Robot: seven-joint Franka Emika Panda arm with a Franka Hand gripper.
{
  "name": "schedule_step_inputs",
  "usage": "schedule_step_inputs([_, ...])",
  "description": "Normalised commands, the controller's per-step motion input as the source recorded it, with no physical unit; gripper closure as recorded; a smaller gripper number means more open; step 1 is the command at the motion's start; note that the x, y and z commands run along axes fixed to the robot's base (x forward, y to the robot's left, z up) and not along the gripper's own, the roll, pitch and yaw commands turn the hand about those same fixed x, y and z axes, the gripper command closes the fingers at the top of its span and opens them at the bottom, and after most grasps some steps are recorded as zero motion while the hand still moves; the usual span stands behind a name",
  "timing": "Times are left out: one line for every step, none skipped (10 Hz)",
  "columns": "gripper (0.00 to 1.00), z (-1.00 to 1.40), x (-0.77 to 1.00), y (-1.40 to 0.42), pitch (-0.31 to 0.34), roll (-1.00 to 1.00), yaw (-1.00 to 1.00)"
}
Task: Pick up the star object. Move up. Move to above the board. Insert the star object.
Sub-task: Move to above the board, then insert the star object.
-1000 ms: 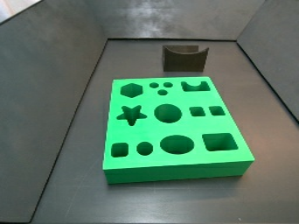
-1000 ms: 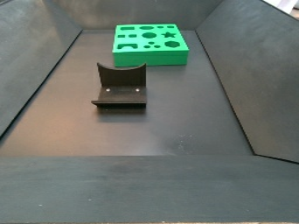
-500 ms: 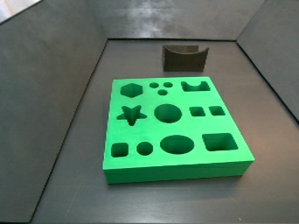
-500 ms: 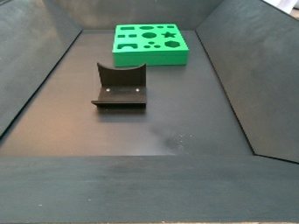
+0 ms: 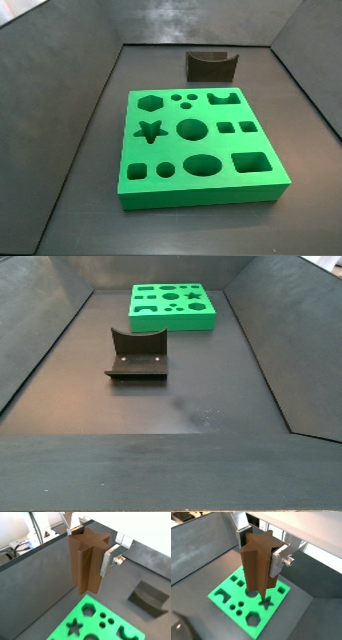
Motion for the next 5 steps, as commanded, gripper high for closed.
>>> schedule_step_inputs([1.00, 0.02, 0.15, -0.24, 0.105, 0.07, 0.00])
schedule_step_inputs([1.00, -0.03, 0.00, 0.00, 0.000, 0.00, 0.00])
schedule_step_inputs([1.00, -0.31, -0.07, -0.07, -0.073, 0.04, -0.01])
schedule_step_inputs([1.00, -0.65, -0.18, -0.19, -0.154, 0.02, -0.17])
schedule_step_inputs([1.00, -0.81, -0.15, -0.26, -0.179, 0.01, -0.44])
